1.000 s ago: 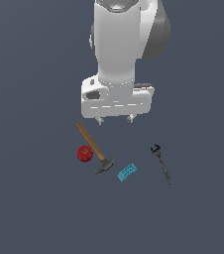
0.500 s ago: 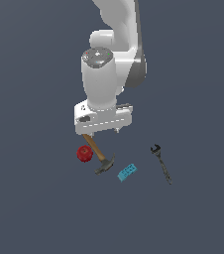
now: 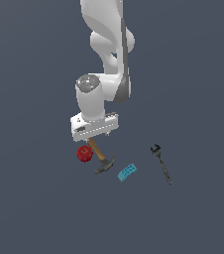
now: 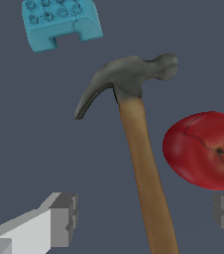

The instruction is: Pick up a designated object from a clutter of objects.

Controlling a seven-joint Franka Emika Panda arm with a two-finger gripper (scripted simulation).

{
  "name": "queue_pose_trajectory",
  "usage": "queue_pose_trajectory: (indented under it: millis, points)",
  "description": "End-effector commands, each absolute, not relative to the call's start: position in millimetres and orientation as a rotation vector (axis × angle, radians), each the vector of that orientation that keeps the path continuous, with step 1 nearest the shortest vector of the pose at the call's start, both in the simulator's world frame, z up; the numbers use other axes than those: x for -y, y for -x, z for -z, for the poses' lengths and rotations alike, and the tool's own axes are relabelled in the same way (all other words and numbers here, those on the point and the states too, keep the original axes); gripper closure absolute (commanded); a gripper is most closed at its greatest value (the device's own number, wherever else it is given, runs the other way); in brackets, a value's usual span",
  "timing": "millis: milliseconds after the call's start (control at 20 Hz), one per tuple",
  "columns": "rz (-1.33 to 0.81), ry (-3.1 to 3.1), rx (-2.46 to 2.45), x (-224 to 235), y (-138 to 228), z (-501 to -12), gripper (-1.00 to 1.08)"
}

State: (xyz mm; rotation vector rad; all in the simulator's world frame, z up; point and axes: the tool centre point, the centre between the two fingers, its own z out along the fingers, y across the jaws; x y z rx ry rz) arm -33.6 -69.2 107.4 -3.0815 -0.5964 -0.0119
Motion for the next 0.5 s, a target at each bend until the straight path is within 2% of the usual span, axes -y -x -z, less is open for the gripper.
queue_pose_trajectory:
  millis: [0,450]
  points:
    - [0.009,3.074,0.641,75.7,42.8,-92.8,-0.92]
    - [0.000,3.059,0.717,86.8,61.5,-67.6,-0.92]
